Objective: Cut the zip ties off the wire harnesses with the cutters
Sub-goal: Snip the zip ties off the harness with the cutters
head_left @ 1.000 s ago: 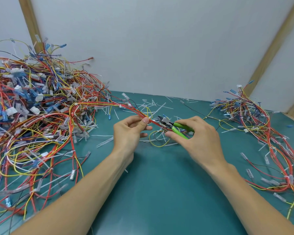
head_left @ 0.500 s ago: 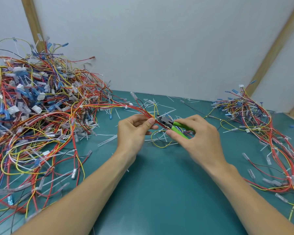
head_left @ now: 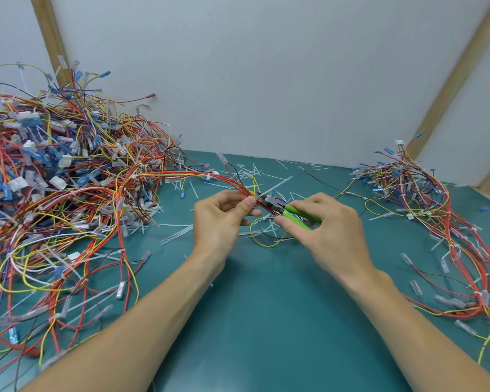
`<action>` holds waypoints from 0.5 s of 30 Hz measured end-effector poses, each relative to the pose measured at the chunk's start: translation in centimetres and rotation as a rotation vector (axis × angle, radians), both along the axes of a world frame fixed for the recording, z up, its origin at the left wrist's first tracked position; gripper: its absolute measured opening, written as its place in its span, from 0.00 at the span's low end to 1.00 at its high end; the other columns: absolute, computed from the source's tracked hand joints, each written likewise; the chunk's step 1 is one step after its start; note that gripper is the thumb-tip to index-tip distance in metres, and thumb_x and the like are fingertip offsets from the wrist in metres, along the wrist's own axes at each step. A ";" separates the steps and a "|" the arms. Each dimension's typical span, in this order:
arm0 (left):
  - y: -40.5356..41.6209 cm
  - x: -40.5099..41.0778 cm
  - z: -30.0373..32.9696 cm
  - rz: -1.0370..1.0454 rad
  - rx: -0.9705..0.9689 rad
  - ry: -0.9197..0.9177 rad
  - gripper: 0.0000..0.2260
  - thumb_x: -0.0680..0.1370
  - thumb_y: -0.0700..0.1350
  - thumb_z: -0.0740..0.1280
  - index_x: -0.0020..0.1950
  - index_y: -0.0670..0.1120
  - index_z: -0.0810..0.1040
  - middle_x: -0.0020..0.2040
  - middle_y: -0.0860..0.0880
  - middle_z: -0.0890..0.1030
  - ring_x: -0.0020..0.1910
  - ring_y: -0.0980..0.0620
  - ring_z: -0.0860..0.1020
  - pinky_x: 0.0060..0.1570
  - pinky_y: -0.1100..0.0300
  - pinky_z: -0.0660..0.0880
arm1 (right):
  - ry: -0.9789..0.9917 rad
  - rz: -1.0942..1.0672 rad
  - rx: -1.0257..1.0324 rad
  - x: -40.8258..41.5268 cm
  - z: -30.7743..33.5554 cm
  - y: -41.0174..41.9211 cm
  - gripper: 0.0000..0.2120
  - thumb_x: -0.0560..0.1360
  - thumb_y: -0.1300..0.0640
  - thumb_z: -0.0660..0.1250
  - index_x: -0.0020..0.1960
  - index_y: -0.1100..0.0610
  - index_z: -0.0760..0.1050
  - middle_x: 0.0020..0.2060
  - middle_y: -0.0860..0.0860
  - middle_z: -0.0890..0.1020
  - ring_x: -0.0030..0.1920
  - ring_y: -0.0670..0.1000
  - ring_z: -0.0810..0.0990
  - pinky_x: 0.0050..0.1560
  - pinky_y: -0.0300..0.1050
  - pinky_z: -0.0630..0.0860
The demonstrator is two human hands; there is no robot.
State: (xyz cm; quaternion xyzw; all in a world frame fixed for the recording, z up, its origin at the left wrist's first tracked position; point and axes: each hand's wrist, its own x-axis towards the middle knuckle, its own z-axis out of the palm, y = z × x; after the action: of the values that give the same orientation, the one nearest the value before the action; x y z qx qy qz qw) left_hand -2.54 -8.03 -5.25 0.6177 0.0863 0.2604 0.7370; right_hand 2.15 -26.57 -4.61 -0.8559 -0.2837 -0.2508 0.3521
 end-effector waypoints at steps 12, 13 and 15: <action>0.1 0.0 -0.2 -0.006 -0.020 -0.007 0.02 0.77 0.36 0.72 0.46 0.39 0.81 0.37 0.49 0.86 0.37 0.52 0.86 0.36 0.63 0.80 | 0.052 0.030 0.032 0.1 -0.3 0.2 0.10 0.71 0.39 0.77 0.47 0.43 0.86 0.39 0.42 0.81 0.40 0.46 0.79 0.40 0.47 0.75; 0.1 0.1 -0.1 -0.005 -0.024 -0.010 0.02 0.77 0.37 0.72 0.46 0.40 0.81 0.37 0.49 0.86 0.38 0.52 0.86 0.36 0.62 0.80 | 0.051 0.018 0.049 0.1 -0.4 0.3 0.11 0.72 0.38 0.77 0.47 0.43 0.86 0.38 0.42 0.80 0.39 0.45 0.78 0.39 0.42 0.74; 0.2 0.1 -0.1 -0.007 -0.048 -0.011 0.02 0.78 0.38 0.72 0.46 0.40 0.80 0.37 0.48 0.86 0.37 0.52 0.86 0.36 0.61 0.81 | 0.081 -0.016 0.124 0.0 -0.4 0.5 0.14 0.72 0.34 0.73 0.44 0.44 0.84 0.36 0.40 0.81 0.39 0.42 0.78 0.38 0.33 0.68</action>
State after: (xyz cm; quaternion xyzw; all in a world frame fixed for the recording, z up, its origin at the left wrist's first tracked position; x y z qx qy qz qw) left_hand -2.47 -7.81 -5.31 0.5987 0.0865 0.2590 0.7530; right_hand 2.18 -26.09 -5.06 -0.8441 -0.2463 -0.2360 0.4137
